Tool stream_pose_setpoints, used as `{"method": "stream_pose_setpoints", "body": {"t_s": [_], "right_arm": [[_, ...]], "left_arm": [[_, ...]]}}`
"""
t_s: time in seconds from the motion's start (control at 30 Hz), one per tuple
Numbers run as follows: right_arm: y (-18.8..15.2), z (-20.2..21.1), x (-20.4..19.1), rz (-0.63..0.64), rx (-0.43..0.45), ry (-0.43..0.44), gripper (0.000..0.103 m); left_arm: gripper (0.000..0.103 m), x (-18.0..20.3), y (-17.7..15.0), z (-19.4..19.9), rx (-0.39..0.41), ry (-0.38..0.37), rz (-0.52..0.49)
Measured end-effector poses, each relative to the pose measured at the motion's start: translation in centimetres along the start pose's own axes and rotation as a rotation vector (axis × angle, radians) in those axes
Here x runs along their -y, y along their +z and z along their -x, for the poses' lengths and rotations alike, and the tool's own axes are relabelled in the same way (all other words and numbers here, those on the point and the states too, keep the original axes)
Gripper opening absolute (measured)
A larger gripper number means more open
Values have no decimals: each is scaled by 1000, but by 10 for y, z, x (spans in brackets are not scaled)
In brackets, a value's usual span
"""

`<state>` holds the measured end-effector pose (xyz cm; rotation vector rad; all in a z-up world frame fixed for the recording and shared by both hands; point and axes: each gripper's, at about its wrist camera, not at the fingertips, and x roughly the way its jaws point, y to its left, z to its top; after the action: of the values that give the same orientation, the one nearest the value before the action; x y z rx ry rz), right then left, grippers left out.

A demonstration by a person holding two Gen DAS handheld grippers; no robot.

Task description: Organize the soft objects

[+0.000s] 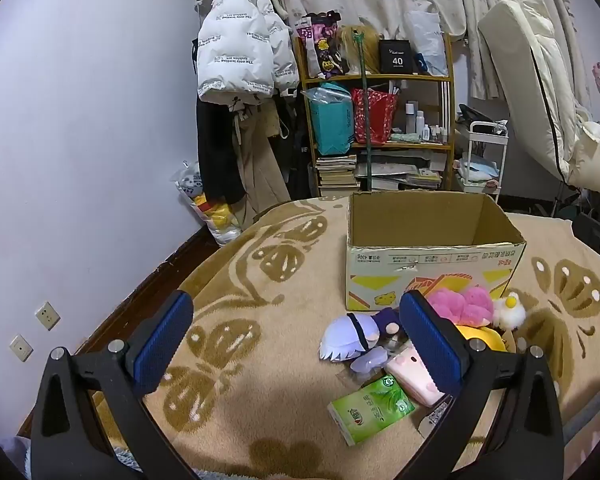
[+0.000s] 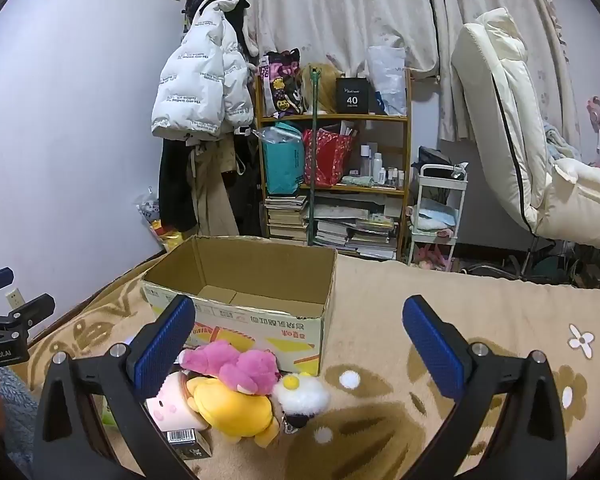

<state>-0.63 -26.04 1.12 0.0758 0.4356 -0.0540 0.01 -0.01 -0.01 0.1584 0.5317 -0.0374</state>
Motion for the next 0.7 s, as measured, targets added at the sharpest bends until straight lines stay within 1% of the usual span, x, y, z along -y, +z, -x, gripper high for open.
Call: {"method": "stream_pose_setpoints", "body": {"t_s": [0.03, 0.7], "right_arm": [[0, -1, 0, 0, -15, -2, 103], [-2, -1, 0, 6, -6, -7, 103]], "left_arm": [[102, 0, 0, 0, -1, -1, 1], [102, -1, 0, 0, 5, -3, 0]]}}
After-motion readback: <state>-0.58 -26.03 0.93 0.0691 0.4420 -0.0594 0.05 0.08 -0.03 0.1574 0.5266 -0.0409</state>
